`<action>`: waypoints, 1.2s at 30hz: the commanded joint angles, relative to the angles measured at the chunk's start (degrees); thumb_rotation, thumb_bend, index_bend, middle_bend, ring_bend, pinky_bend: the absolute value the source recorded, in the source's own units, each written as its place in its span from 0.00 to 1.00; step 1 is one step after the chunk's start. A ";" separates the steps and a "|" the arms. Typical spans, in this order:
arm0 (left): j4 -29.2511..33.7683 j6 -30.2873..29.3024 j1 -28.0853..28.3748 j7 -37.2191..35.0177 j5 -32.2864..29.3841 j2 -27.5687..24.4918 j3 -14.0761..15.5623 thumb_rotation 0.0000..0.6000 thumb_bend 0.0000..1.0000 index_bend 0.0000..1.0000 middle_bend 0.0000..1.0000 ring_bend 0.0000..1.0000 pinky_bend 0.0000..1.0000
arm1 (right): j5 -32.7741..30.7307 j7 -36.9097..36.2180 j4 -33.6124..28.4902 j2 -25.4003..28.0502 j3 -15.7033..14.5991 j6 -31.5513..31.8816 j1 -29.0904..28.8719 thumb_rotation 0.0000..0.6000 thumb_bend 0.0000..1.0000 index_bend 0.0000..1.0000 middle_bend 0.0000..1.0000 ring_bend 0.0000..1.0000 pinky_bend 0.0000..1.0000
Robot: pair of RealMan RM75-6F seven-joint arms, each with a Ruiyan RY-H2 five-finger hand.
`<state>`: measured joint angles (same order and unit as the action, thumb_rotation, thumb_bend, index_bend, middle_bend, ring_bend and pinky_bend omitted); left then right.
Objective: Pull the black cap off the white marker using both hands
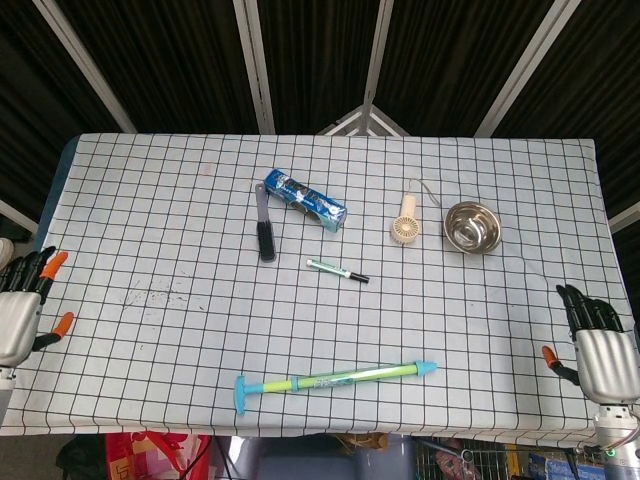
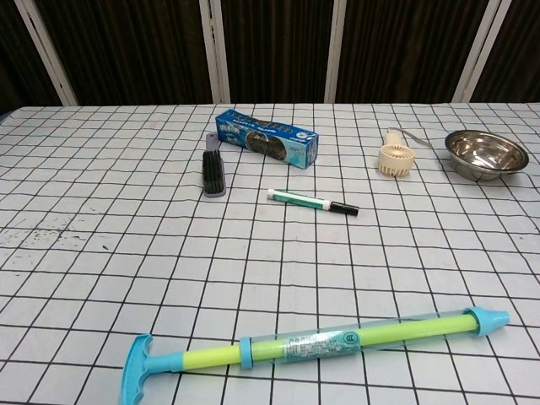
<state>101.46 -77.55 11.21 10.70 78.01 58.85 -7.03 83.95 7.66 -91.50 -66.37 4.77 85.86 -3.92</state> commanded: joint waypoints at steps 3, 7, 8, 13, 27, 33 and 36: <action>0.90 7.94 8.01 4.58 -11.16 -0.05 -7.23 1.00 0.47 0.06 0.00 0.00 0.00 | -0.91 1.68 -0.22 -0.43 0.35 -1.35 -0.82 1.00 0.27 0.08 0.12 0.16 0.15; -3.00 14.06 14.86 6.41 -19.40 3.26 -11.66 1.00 0.47 0.08 0.00 0.00 0.00 | -2.07 4.19 -1.24 -0.61 0.77 -2.93 -1.76 1.00 0.27 0.08 0.12 0.16 0.15; -3.83 14.84 16.03 7.25 -20.79 3.91 -12.21 1.00 0.47 0.09 0.00 0.00 0.00 | -2.31 4.81 -1.48 -0.57 0.82 -3.29 -1.96 1.00 0.27 0.08 0.12 0.16 0.15; -10.83 18.36 24.83 13.34 -28.83 10.61 -15.41 1.00 0.47 0.12 0.00 0.00 0.00 | -4.37 7.65 -3.46 -0.26 1.68 -4.87 -3.01 1.00 0.27 0.08 0.12 0.16 0.15; -20.19 23.36 43.63 30.32 -41.60 25.93 -14.32 1.00 0.47 0.20 0.00 0.00 0.00 | -6.90 6.04 -3.48 0.98 3.07 -4.87 -3.22 1.00 0.27 0.08 0.12 0.16 0.15; -22.01 23.76 50.28 36.44 -49.17 31.52 -14.33 1.00 0.47 0.26 0.00 0.00 0.00 | -6.69 5.22 -2.53 0.90 2.62 -4.63 -2.91 1.00 0.27 0.08 0.12 0.16 0.15; -23.71 24.38 53.18 39.06 -51.59 34.04 -13.67 1.00 0.48 0.26 0.00 0.00 0.00 | -6.87 4.49 -2.04 0.80 2.50 -4.41 -2.62 1.00 0.27 0.08 0.12 0.16 0.15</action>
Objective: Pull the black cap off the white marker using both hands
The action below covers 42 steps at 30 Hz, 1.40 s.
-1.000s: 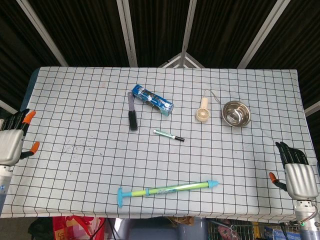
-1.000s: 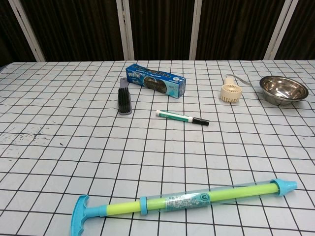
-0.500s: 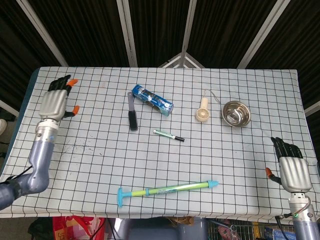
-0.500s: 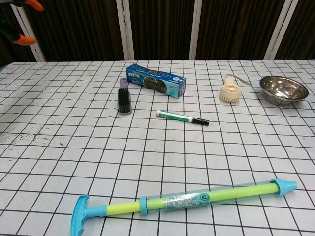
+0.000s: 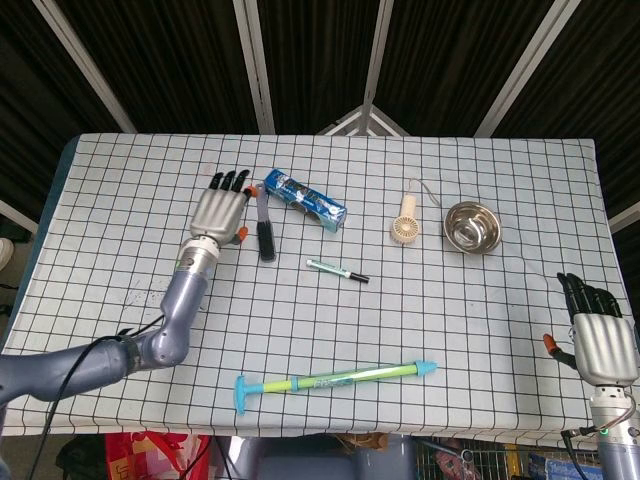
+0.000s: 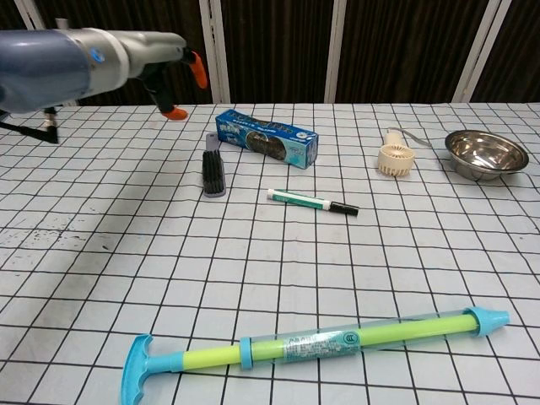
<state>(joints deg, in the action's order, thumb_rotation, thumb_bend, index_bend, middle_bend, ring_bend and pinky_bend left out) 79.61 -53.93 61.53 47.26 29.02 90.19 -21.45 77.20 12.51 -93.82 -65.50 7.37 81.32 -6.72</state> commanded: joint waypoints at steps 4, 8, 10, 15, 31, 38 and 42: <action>-4.09 2.57 6.16 5.66 -7.23 5.36 1.81 1.00 0.48 0.30 0.00 0.00 0.00 | -0.55 -1.14 1.28 -0.24 -0.31 -0.06 0.44 1.00 0.27 0.08 0.12 0.16 0.15; -5.95 2.93 9.02 8.89 -11.47 7.20 2.77 1.00 0.48 0.31 0.00 0.00 0.00 | -0.90 -1.99 2.27 -0.55 -0.29 -0.28 0.49 1.00 0.27 0.08 0.12 0.16 0.15; -7.04 2.65 10.50 10.85 -14.62 8.12 3.04 1.00 0.48 0.31 0.00 0.00 0.00 | -1.04 -2.21 2.73 -0.74 -0.23 -0.52 0.35 1.00 0.27 0.08 0.12 0.16 0.15; -10.05 3.82 13.14 12.49 -18.51 10.24 2.69 1.00 0.48 0.32 0.00 0.00 0.00 | -1.64 -2.05 3.32 -1.00 0.06 -1.61 -0.33 1.00 0.27 0.08 0.12 0.16 0.15; -16.07 7.71 21.05 20.29 -34.50 13.46 1.64 1.00 0.48 0.30 0.00 0.00 0.00 | -3.02 -0.46 3.95 -1.52 0.59 -3.40 -1.78 1.00 0.27 0.08 0.12 0.16 0.15; -19.87 11.23 23.06 20.30 -34.72 15.56 1.52 1.00 0.48 0.36 0.00 0.00 0.00 | -4.01 -0.56 4.78 -2.05 0.66 -4.27 -2.13 1.00 0.27 0.08 0.12 0.16 0.15; -22.55 12.14 23.94 18.93 -32.76 17.64 1.61 1.00 0.48 0.36 0.00 0.00 0.00 | -4.31 -1.04 5.61 -2.32 0.57 -4.61 -2.17 1.00 0.27 0.08 0.12 0.16 0.15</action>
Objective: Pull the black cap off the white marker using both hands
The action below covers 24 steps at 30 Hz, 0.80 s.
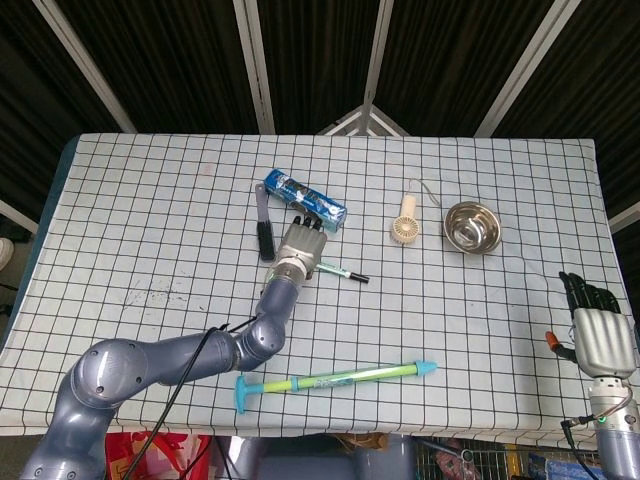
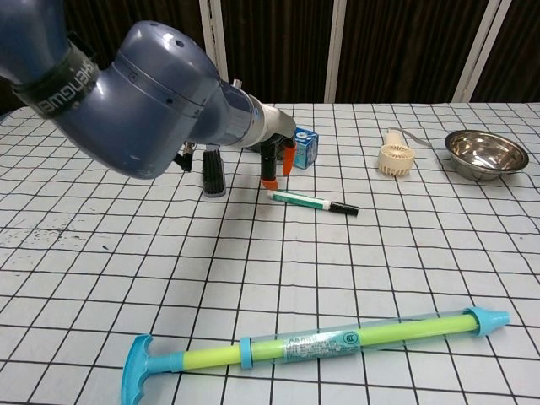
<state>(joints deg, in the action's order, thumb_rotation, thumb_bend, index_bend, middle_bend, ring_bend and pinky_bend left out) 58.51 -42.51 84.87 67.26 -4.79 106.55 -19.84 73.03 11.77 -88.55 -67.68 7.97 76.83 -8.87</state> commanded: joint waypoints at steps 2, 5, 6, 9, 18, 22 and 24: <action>-2.54 1.15 0.88 -1.59 1.50 2.09 0.04 1.00 0.48 0.36 0.00 0.00 0.00 | -0.10 -0.71 0.66 -0.20 -0.04 -0.06 0.03 1.00 0.27 0.08 0.12 0.16 0.15; -4.30 1.89 1.32 -1.90 1.99 3.25 0.38 1.00 0.48 0.36 0.00 0.00 0.00 | 0.00 -1.16 1.06 -0.17 -0.14 0.12 0.20 1.00 0.27 0.08 0.12 0.16 0.15; -5.02 2.27 1.42 -2.17 2.18 3.70 0.41 1.00 0.48 0.36 0.00 0.00 0.00 | 0.01 -1.39 1.18 -0.14 -0.18 0.17 0.28 1.00 0.27 0.08 0.12 0.16 0.15; -7.07 3.36 1.70 -2.68 2.93 4.95 0.73 1.00 0.48 0.37 0.00 0.00 0.00 | -0.02 -1.94 1.56 -0.07 -0.29 0.19 0.47 1.00 0.27 0.08 0.12 0.16 0.15; -13.11 6.67 2.30 -4.86 5.98 8.78 1.46 1.00 0.48 0.40 0.00 0.00 0.00 | -0.13 -3.46 3.15 -0.46 -0.66 0.20 1.01 1.00 0.27 0.08 0.12 0.16 0.15; -15.30 7.88 2.36 -5.66 7.04 10.08 1.70 1.00 0.48 0.41 0.00 0.00 0.00 | -0.15 -4.12 4.01 -0.85 -0.80 0.05 1.12 1.00 0.27 0.08 0.12 0.16 0.15; -16.09 8.26 2.41 -5.91 7.51 10.57 1.83 1.00 0.49 0.41 0.01 0.00 0.00 | -0.19 -4.41 4.40 -1.00 -0.87 -0.08 1.17 1.00 0.27 0.08 0.12 0.16 0.15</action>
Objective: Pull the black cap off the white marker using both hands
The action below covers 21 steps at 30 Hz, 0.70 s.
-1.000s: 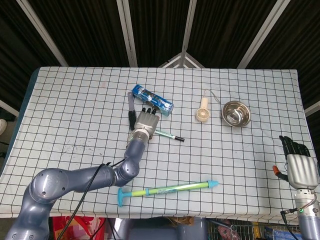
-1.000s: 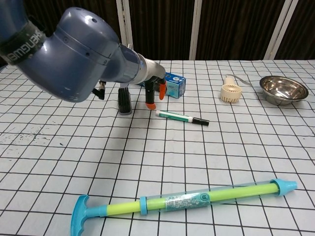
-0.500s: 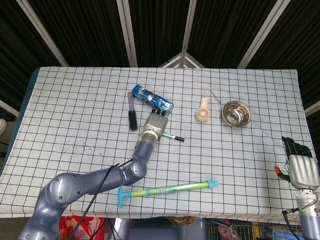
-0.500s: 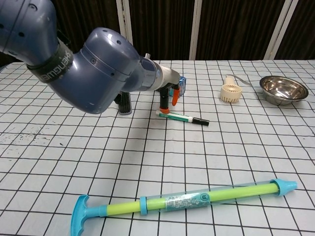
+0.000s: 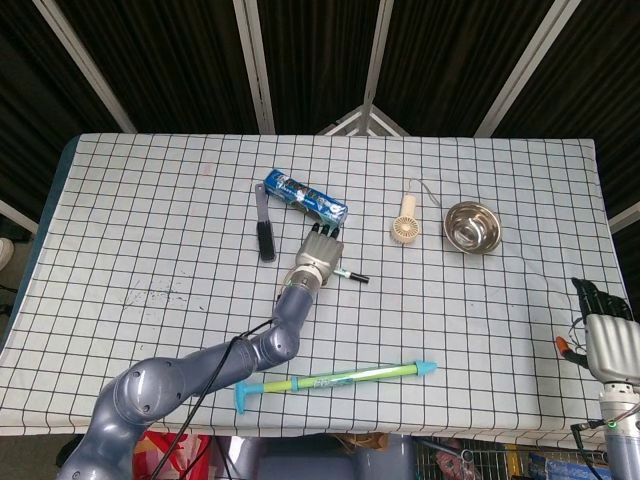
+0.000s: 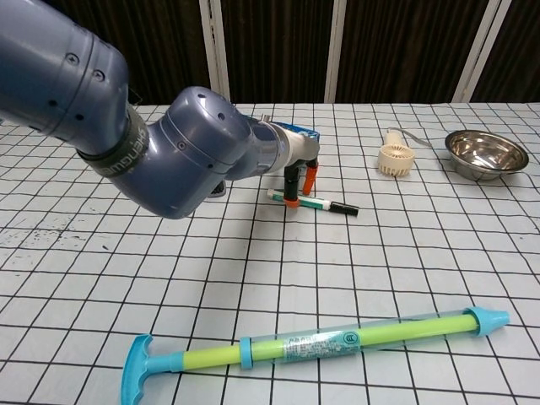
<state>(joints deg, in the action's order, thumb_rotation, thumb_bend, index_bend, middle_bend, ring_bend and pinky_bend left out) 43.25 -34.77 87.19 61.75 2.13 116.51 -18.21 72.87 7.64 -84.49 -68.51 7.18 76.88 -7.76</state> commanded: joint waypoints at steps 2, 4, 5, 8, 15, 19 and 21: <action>-1.65 0.97 0.11 -0.82 1.12 1.07 0.20 1.00 0.49 0.43 0.02 0.00 0.00 | -0.07 -0.71 0.83 -0.38 -0.12 -0.27 0.10 1.00 0.27 0.08 0.12 0.16 0.15; -2.38 1.29 0.12 -1.31 1.81 1.49 0.21 1.00 0.49 0.44 0.03 0.00 0.00 | -0.07 -1.15 1.36 -0.64 -0.15 -0.42 0.11 1.00 0.27 0.08 0.12 0.16 0.15; -2.58 1.37 0.11 -1.46 2.03 1.61 0.23 1.00 0.49 0.45 0.04 0.00 0.00 | -0.08 -1.26 1.52 -0.73 -0.17 -0.50 0.10 1.00 0.27 0.08 0.12 0.16 0.15; -3.15 1.59 0.02 -2.13 2.91 1.99 0.22 1.00 0.49 0.48 0.06 0.00 0.00 | 0.05 -1.55 2.05 -1.09 -0.20 -0.62 0.04 1.00 0.27 0.08 0.12 0.16 0.15; -3.55 1.97 -0.65 -3.71 4.75 2.23 0.31 1.00 0.50 0.50 0.08 0.00 0.00 | 0.09 -1.44 2.52 -1.60 -0.17 -0.72 -0.06 1.00 0.27 0.08 0.12 0.16 0.15; -3.24 2.01 -1.10 -4.45 5.37 2.00 0.31 1.00 0.50 0.51 0.08 0.00 0.00 | 0.01 -1.29 2.43 -1.61 -0.13 -0.71 -0.04 1.00 0.27 0.08 0.12 0.16 0.15; -3.01 1.95 -1.29 -4.67 5.66 1.84 0.40 1.00 0.50 0.52 0.09 0.00 0.00 | -0.01 -1.26 2.36 -1.57 -0.09 -0.77 -0.07 1.00 0.27 0.08 0.12 0.16 0.15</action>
<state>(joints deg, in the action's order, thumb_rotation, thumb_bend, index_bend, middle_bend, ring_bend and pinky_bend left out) 40.19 -32.80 85.96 57.13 7.75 118.40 -17.84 72.86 6.38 -82.14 -70.09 7.09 76.11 -7.83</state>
